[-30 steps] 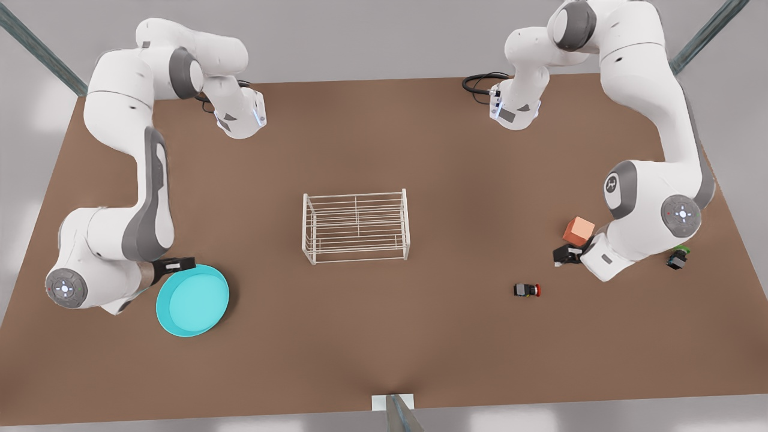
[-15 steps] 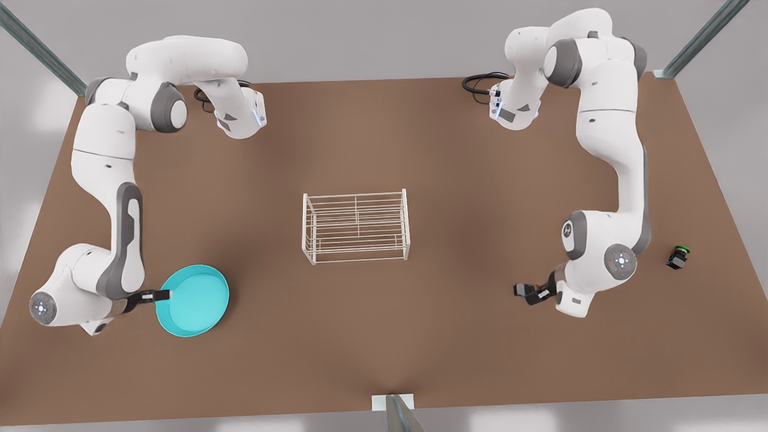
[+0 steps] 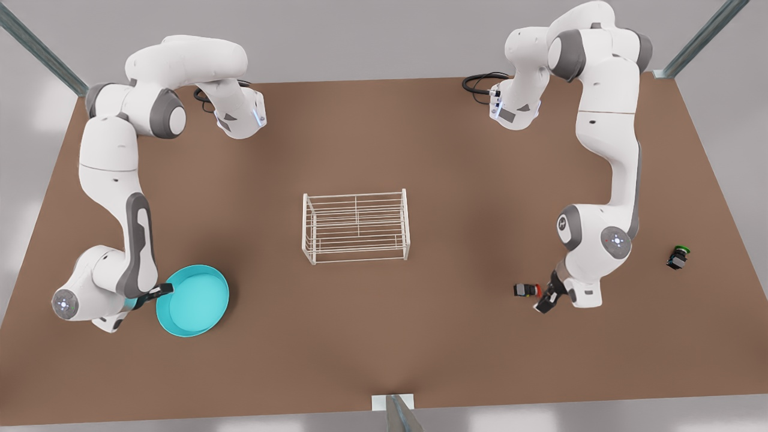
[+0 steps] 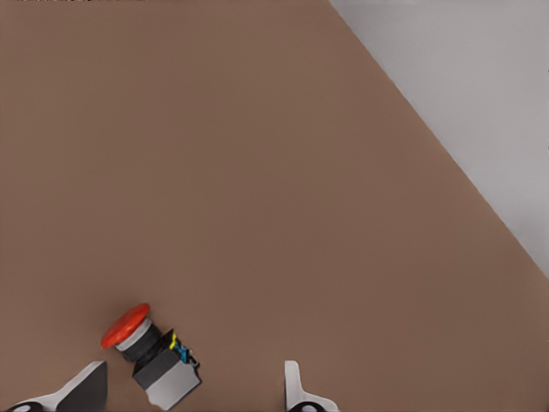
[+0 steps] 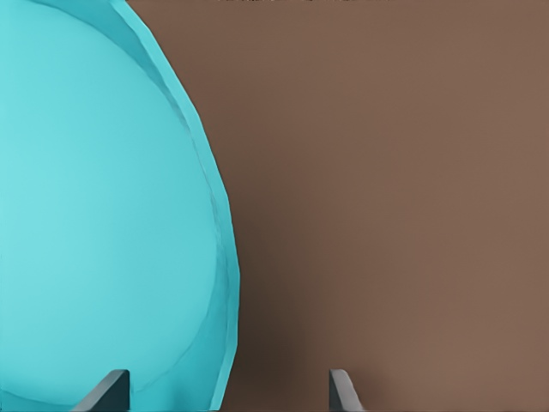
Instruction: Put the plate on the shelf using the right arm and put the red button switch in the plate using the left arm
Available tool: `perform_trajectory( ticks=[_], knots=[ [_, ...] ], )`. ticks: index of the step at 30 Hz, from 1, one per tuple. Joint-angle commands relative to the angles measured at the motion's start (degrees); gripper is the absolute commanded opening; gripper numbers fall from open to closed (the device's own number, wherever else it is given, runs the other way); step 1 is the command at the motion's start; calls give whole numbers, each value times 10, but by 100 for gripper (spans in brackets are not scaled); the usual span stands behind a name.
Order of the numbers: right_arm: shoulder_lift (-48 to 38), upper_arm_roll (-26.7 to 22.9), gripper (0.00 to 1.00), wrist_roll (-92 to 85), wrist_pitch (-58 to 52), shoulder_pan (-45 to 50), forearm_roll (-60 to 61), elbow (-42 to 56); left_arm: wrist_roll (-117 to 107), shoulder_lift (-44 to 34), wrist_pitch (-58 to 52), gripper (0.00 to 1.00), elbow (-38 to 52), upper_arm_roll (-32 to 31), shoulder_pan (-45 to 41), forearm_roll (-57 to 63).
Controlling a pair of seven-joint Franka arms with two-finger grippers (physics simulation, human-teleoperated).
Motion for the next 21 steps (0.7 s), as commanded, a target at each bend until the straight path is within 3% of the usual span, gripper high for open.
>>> perform_trajectory(
  ticks=[1, 2, 3, 5, 6, 9, 10, 11, 21],
  knots=[
    [0, 0, 85, -101, 12, 4, 3, -1, -160, 3, 32, 100, 1, 1, 1, 0],
    [0, 0, 76, -101, 11, 4, 3, -1, -160, 7, 31, 100, 1, 1, 0, 3],
    [0, 0, 58, -103, 9, 4, 3, -1, -161, 7, 26, 100, 1, 4, 2, 3],
    [-2, 0, 41, -102, 6, 4, 4, 0, -166, 7, -32, 100, 10, 23, 2, 4],
    [-3, 0, 38, -103, 6, 3, 3, 0, -173, 10, -132, 100, 50, 23, -3, 34],
    [-2, 0, 33, -102, 6, 1, 3, 0, -221, 22, -147, 100, 48, 23, -10, 77],
    [-2, 0, 22, -102, 6, 2, 3, 0, -221, 23, -173, 100, 48, 23, -11, 80],
    [-2, 0, 19, -102, 6, 2, 4, 0, -222, 31, -195, 100, 48, 22, -13, 100],
    [-70, 1, 18, -88, -67, 11, 3, 4, -259, 72, -195, 100, 80, 22, -25, 94]
  ],
)
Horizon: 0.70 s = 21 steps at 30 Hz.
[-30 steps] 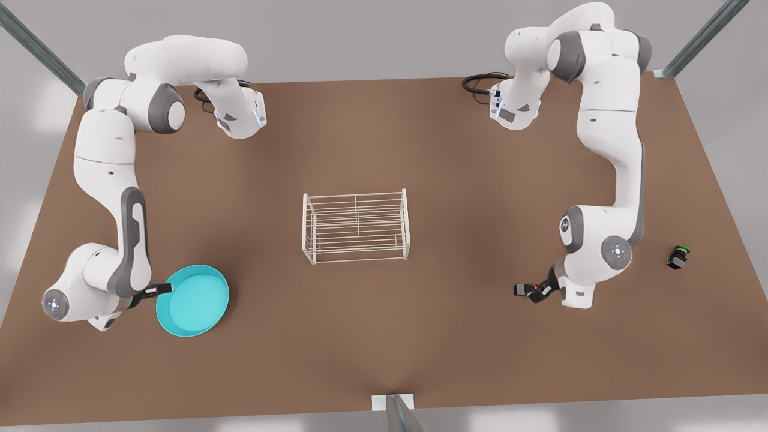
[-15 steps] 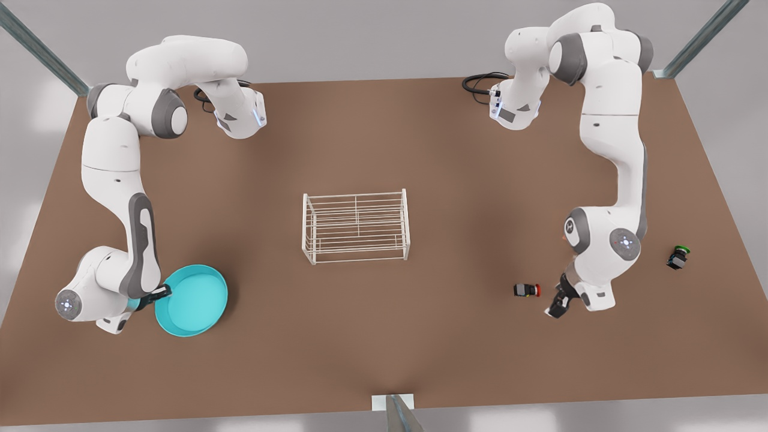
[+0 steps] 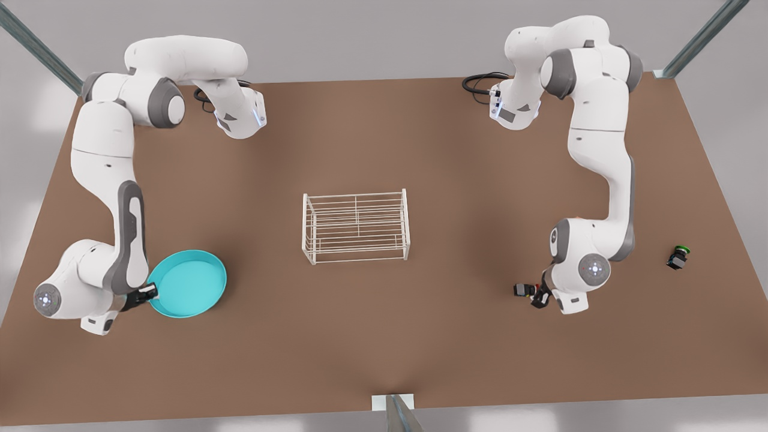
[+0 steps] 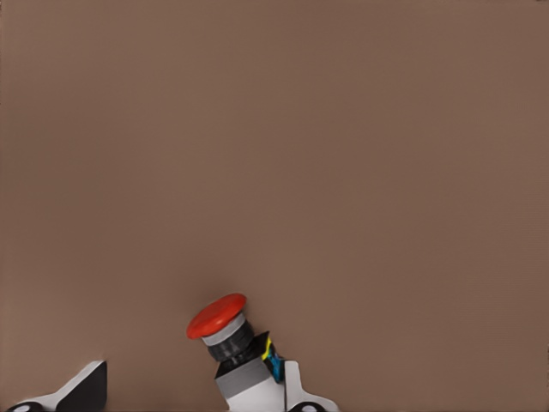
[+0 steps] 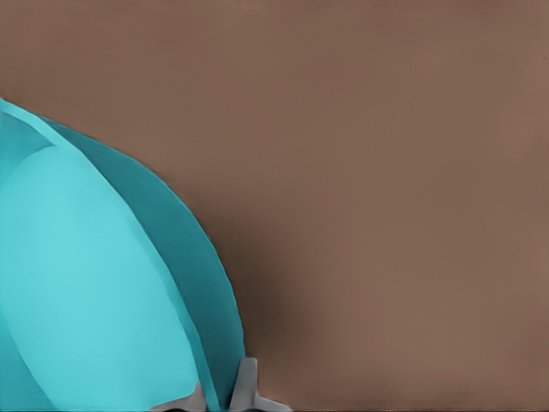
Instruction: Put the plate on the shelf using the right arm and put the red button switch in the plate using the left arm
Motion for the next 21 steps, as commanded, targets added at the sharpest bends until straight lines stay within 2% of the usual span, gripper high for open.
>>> perform_trajectory(
  ticks=[1, 5, 12, 17, 19, 21],
  knots=[
    [-19, 0, 18, -14, -42, 5, -4, 0, -108, 2, -17, 100, 3, 0, -1, 1],
    [-51, 0, 19, -11, -76, 16, -3, 0, -113, 14, -16, 100, 3, 0, 0, 1],
    [-167, 0, 19, 51, -187, 90, -3, -3, -131, 34, -13, 100, 32, -3, -2, -8],
    [-230, 3, 20, 170, -254, 162, -3, -1, -134, 48, -5, 100, 38, -3, -2, -5],
    [-230, 13, 20, 206, -268, 165, 9, 3, -135, 50, 1, 100, 37, -3, -2, -6],
    [-230, 14, 20, 274, -271, 222, 12, 3, -141, 51, 8, 100, 36, -3, -10, -6]
  ],
)
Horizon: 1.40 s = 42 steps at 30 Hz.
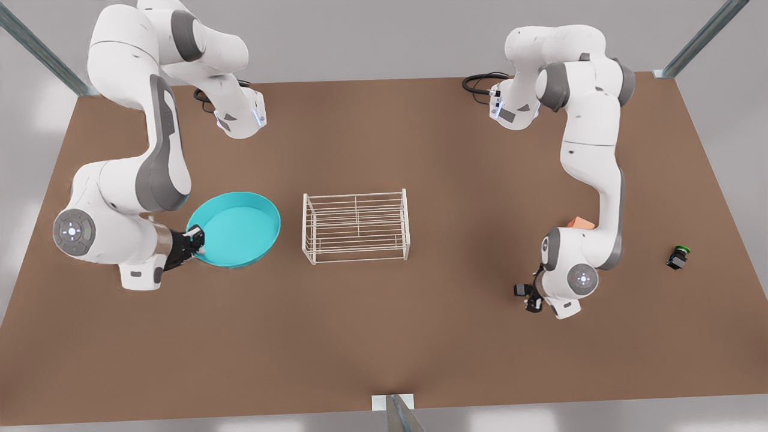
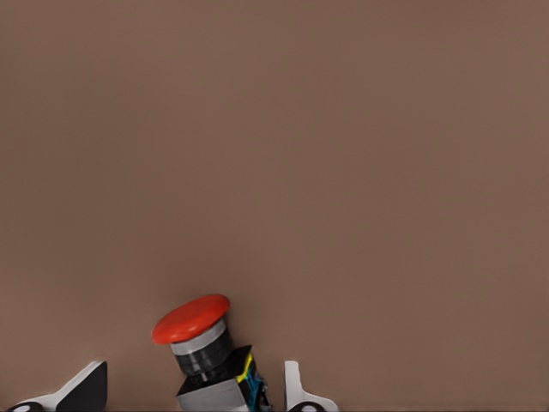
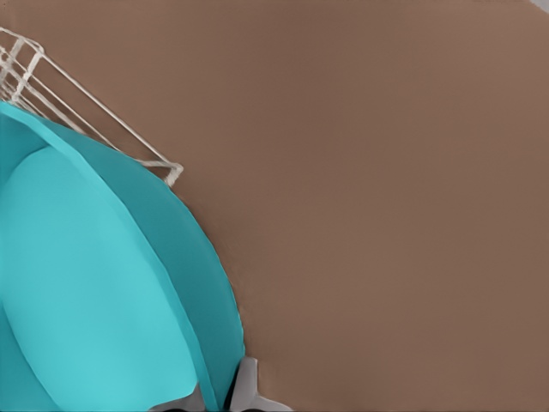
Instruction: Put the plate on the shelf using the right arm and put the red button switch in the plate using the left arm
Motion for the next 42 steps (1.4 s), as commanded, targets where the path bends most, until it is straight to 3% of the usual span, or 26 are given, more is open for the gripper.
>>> perform_trajectory(
  ticks=[1, 12, 15, 19, 22, 29, 30, 31, 35, 38, 40, 42],
  knots=[
    [-1, 0, 20, 240, -39, 38, 12, 0, -53, 0, 15, 100, -1, 0, -3, 0],
    [55, -1, 20, 542, 46, 222, 61, 8, -52, 10, 37, 99, -4, 0, -5, 9],
    [80, 0, 20, 566, 86, 243, 79, 5, -59, 10, 36, 78, -4, 0, -5, 8],
    [86, 0, 22, 557, 127, 240, 78, -45, -59, 10, 36, 62, -4, 0, -5, 7],
    [74, -28, 22, 524, 116, 238, 74, -69, -59, 10, 36, 59, -4, 0, -5, 7],
    [66, -30, 22, 535, 91, 249, 79, -71, -59, 5, 27, 47, -4, 0, -2, 5],
    [66, -30, 39, 536, 91, 249, 79, -71, -59, 5, 27, 46, -4, 0, -1, 5],
    [66, -30, 100, 542, 91, 249, 79, -70, -58, 3, 26, 46, -4, 0, 0, 4],
    [52, -38, 100, 533, 93, 244, 78, -70, -59, -12, -7, 45, -2, 0, 3, 3],
    [-40, -76, 100, 481, 89, 224, 67, -63, -60, -48, -55, 45, -2, -10, 3, 1],
    [-66, -92, 100, 482, -1, 219, 68, -29, -59, -74, -90, 45, -3, -18, 3, 1],
    [-78, -83, 100, 431, -12, 165, 65, -24, -60, -99, -131, 45, -1, -32, 3, 0]
  ],
)
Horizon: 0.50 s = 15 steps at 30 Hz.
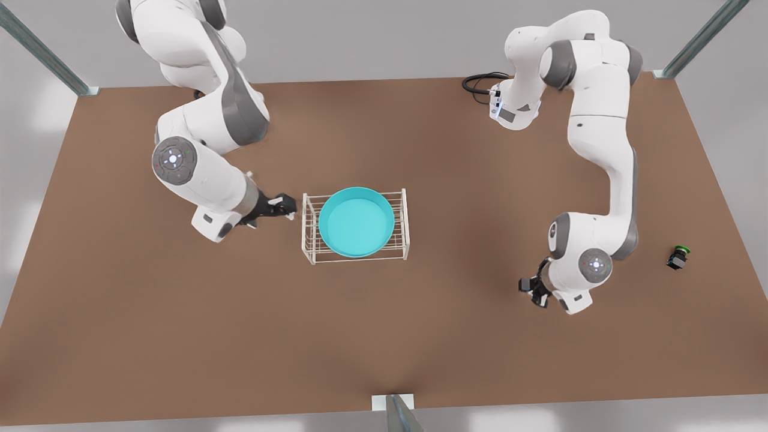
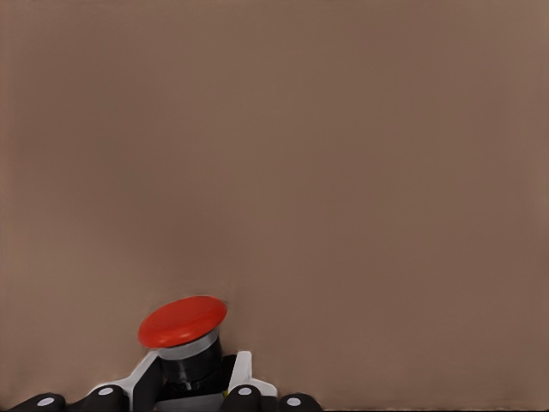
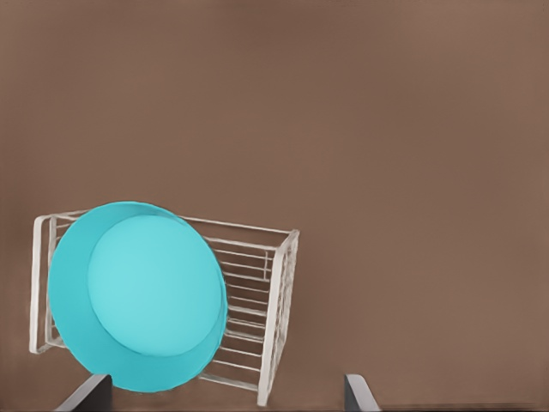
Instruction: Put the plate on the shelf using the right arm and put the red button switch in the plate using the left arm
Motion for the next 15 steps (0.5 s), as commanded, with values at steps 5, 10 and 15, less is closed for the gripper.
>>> perform_trajectory(
  ticks=[5, 10, 15],
  knots=[
    [-3, 73, 100, -177, -72, -177, -138, 3, -68, -56, -152, 45, 6, -70, 0, -3],
    [-14, 45, 100, -125, -147, -174, -181, 52, -167, -82, -204, 45, 15, -163, -1, -3],
    [-16, 45, 100, -124, -164, -217, -157, 76, -265, -86, -221, 45, 40, -247, -8, -2]
  ],
)
